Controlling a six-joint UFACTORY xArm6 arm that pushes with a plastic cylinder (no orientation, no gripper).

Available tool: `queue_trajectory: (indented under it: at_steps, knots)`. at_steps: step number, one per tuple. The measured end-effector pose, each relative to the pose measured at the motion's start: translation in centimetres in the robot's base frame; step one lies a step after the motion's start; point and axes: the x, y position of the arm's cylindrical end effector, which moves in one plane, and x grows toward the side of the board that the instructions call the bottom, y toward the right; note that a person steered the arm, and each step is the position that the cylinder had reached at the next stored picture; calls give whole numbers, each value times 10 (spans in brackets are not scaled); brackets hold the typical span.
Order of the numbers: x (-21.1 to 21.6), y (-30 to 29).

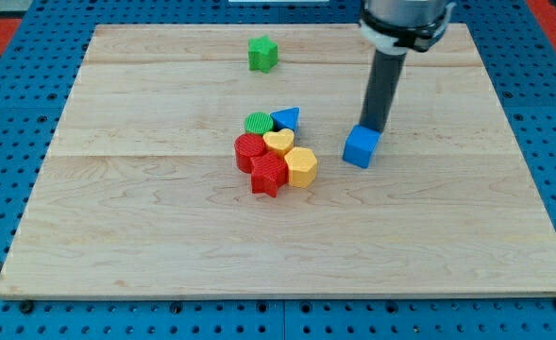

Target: Push the blue cube into the yellow heart

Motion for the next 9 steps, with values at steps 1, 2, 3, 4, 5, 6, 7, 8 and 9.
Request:
queue_trajectory:
  at_steps: [1,2,3,4,5,6,7,8,9]
  knots:
    - [-1,-7]
    - [-6,30]
    - [11,45]
    - [27,25]
    - [27,-4]
    - [27,-16]
    - [27,-4]
    - [-2,32]
    - [-65,34]
